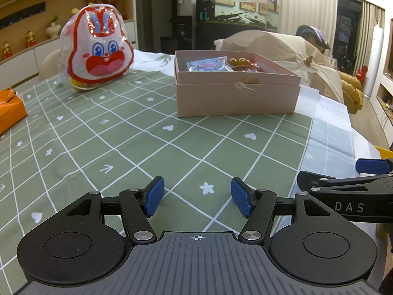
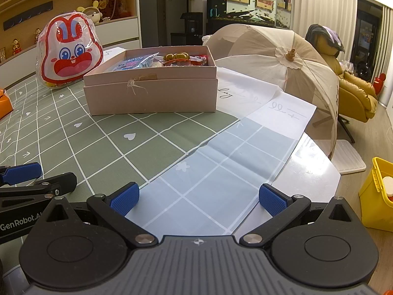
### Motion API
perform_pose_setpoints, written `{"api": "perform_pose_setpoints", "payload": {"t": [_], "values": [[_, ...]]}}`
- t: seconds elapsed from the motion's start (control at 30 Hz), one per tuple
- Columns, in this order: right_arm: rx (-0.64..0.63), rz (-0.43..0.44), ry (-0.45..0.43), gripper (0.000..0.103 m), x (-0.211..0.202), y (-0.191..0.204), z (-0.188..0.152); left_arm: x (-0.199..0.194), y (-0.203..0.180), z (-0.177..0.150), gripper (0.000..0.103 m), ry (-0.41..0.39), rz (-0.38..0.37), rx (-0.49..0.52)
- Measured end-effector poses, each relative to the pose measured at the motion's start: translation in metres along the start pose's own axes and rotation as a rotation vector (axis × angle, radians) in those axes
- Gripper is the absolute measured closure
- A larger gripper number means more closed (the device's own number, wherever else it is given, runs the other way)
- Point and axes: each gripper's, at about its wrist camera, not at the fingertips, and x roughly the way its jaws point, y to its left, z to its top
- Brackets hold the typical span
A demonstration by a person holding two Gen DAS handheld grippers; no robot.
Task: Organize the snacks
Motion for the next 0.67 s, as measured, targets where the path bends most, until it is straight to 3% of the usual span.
{"api": "perform_pose_setpoints", "payload": {"t": [0.6, 0.67], "values": [[0.001, 0.000, 0.000, 0.000, 0.0000, -0.0001, -0.0002, -0.0001, -0.0003, 0.0001, 0.037, -0.002, 0.001, -0.002], [0.001, 0.000, 0.000, 0.000, 0.0001, -0.0003, -0.0003, -0.0005, -0.0010, -0.0003, 0.041, -0.003, 0.013, -0.004]]}}
